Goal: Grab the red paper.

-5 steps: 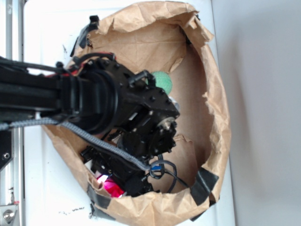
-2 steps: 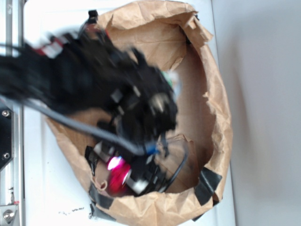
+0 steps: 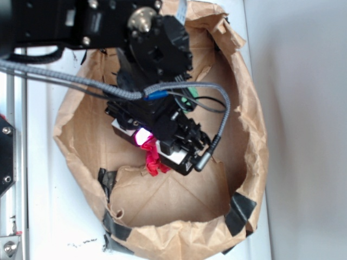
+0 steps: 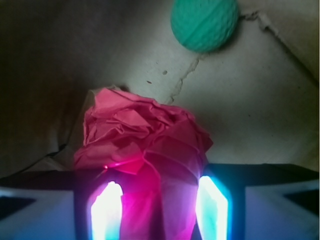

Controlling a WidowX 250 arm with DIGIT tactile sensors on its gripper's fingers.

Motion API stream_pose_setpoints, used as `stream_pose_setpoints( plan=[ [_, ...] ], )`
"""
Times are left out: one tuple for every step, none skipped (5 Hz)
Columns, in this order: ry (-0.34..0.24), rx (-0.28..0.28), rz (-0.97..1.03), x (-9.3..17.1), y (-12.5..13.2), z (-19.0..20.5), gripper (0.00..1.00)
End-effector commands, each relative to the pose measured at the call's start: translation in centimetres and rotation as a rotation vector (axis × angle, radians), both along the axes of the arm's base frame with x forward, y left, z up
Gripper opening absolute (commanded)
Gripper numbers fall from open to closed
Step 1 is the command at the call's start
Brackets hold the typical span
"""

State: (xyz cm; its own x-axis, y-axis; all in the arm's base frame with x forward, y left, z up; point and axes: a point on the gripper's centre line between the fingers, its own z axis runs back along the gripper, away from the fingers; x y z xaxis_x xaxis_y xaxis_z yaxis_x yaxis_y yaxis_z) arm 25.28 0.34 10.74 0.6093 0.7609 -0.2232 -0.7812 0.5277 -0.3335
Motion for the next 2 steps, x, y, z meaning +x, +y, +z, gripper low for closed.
stream_pose_setpoints(
  plan=[
    [0.003,0.347,0.223,-3.4,1.6,5.1,0.0],
    [0.026,0.286,0.243,-3.3,2.3,6.6,0.0]
  ],
)
